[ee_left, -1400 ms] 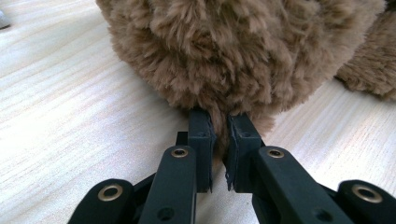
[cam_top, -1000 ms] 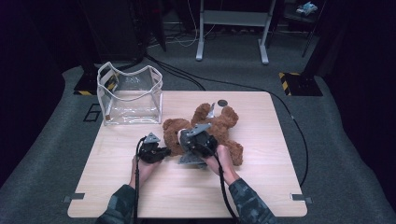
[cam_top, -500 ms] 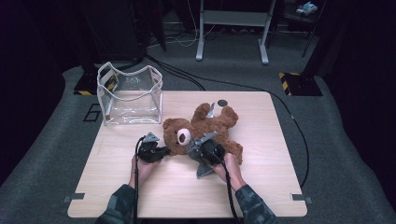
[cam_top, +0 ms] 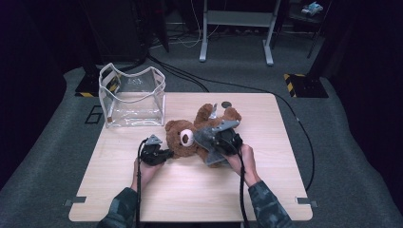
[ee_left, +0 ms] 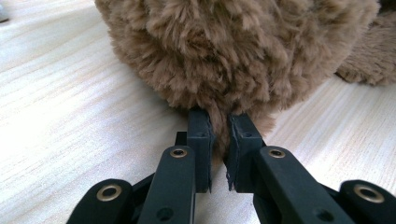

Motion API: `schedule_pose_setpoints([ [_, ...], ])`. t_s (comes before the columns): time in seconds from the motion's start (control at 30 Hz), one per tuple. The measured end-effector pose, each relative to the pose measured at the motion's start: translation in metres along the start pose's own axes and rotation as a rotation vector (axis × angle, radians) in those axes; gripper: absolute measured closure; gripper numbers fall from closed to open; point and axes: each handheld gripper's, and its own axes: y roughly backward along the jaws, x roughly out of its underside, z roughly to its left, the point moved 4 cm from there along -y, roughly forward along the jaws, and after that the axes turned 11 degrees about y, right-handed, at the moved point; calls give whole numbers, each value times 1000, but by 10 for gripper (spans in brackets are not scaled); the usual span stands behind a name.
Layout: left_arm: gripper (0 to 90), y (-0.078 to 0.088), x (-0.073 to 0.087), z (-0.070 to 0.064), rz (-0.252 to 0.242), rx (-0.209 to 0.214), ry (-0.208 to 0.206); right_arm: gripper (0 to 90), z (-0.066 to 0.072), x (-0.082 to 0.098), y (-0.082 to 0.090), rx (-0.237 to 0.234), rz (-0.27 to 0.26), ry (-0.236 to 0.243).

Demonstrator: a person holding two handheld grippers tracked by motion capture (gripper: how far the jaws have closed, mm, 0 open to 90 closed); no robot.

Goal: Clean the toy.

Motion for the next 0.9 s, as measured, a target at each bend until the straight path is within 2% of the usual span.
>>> schedule_pose_setpoints([
  [0.03,811,0,0,0,0,1,0,808,0,-10,-4,7,-22,20],
  [0.13,809,0,0,0,3,2,-7,806,3,-40,-20,-17,-48,34],
  [0.17,809,0,0,0,5,5,-5,806,6,-48,-26,-27,-50,17],
  [0.2,810,0,0,0,3,5,-3,806,7,-56,-33,-27,-71,28],
  [0.23,810,0,0,0,2,5,-2,806,12,-62,-39,-31,-66,8],
  [0.3,810,0,0,-1,1,5,5,807,19,-69,-51,-42,-41,21],
  [0.37,811,0,0,0,0,0,6,809,25,-68,-56,-51,-36,21],
  [0.4,811,0,0,0,0,1,3,810,26,-66,-56,-51,-46,37],
  [0.43,811,0,0,0,2,3,4,811,27,-64,-53,-56,-44,22],
  [0.47,811,-1,-1,0,3,3,5,812,27,-60,-51,-62,-48,32],
  [0.5,811,-1,-1,0,4,-2,1,812,28,-56,-47,-68,-36,19],
  [0.57,811,-3,-2,-2,5,-7,-3,813,28,-46,-43,-72,-21,20],
  [0.63,811,-4,-3,-2,-6,-4,5,813,24,-34,-41,-61,-3,44],
  [0.73,811,-7,-5,-2,-7,14,23,812,17,-19,-39,-73,48,7],
  [0.8,811,-7,-6,-2,5,12,10,810,12,-18,-35,-62,37,-17],
  [0.9,810,-8,-6,-3,2,11,7,807,8,-32,-26,-34,-8,-6],
])
